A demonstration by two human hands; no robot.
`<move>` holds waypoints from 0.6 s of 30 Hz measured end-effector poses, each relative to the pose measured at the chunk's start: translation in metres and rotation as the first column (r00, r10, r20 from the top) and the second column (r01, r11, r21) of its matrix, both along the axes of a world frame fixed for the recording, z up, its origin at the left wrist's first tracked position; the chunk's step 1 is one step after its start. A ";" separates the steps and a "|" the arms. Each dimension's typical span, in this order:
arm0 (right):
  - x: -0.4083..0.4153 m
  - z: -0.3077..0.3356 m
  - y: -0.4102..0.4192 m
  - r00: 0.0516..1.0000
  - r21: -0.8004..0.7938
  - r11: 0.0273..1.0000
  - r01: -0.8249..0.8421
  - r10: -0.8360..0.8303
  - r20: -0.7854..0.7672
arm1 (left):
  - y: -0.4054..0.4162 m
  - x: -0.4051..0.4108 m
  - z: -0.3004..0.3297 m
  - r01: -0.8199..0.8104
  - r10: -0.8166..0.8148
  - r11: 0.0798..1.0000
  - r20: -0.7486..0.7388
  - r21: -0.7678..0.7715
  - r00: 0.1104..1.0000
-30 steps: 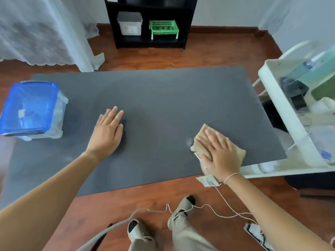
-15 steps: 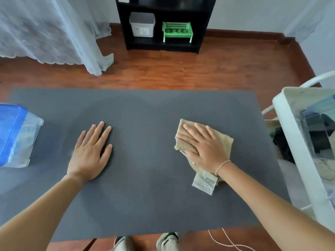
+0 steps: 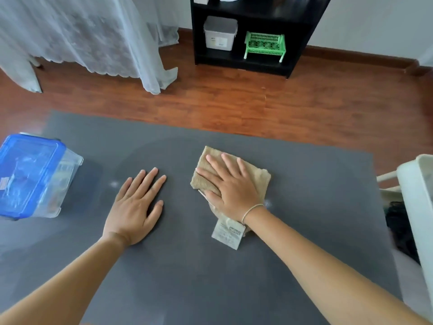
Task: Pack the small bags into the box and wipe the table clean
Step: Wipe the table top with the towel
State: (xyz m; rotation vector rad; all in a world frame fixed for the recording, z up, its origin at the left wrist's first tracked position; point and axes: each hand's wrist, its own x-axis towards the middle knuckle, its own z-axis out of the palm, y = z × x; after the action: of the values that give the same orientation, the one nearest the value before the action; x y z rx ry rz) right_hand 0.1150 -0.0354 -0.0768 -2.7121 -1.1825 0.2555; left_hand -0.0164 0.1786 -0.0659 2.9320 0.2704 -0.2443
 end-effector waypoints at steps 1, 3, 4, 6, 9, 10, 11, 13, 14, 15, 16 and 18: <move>0.002 0.000 -0.021 1.000 -0.004 1.000 0.004 -0.004 -0.004 | 0.000 0.000 0.000 0.002 -0.002 1.000 0.004 0.001 1.000; 0.023 0.000 -0.064 0.994 -0.052 0.992 0.112 -0.112 0.010 | 0.002 0.000 -0.001 0.000 0.000 1.000 0.009 0.009 1.000; 0.039 0.001 -0.079 0.979 -0.084 0.976 0.203 -0.202 0.017 | 0.003 -0.001 -0.001 -0.001 0.001 1.000 0.007 0.012 1.000; 0.074 0.004 -0.083 0.916 -0.112 0.909 0.401 -0.401 0.017 | 0.004 0.000 -0.003 -0.004 0.004 1.000 -0.004 0.014 1.000; 0.086 0.006 -0.045 0.885 -0.070 0.883 0.465 -0.466 -0.004 | 0.004 0.001 -0.001 -0.008 0.008 1.000 -0.014 0.018 1.000; 0.079 0.005 -0.035 0.920 -0.048 0.919 0.391 -0.392 -0.010 | 0.003 0.002 0.000 -0.009 0.009 1.000 -0.011 0.020 1.000; 0.067 0.002 -0.032 0.955 -0.032 0.955 0.296 -0.297 -0.012 | 0.002 0.003 0.000 -0.010 0.010 1.000 -0.010 0.022 1.000; 0.046 0.000 -0.052 0.986 -0.034 0.985 0.168 -0.168 0.006 | 0.001 0.004 0.002 -0.016 0.016 1.000 -0.005 0.023 1.000; 0.044 0.000 -0.069 0.986 -0.032 0.986 0.165 -0.164 0.015 | 0.001 0.004 0.002 -0.015 0.015 1.000 -0.003 0.026 1.000; 0.047 0.001 -0.087 0.981 -0.036 0.980 0.196 -0.195 0.021 | 0.001 0.003 0.002 -0.010 0.010 0.999 -0.004 0.032 1.000; 0.056 0.000 -0.106 0.967 -0.048 0.966 0.253 -0.252 0.036 | 0.001 0.003 0.002 -0.006 0.006 0.999 -0.007 0.037 1.000; 0.083 0.000 -0.144 0.911 -0.099 0.906 0.412 -0.409 0.047 | 0.003 0.003 0.000 -0.002 0.003 0.999 -0.012 0.040 1.000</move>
State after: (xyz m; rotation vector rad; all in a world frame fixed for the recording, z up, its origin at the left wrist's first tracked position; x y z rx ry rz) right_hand 0.1981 -0.1796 -0.0769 -2.9796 -0.5868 0.2294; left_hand -0.0134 0.1816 -0.0655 2.9702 0.2838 -0.2594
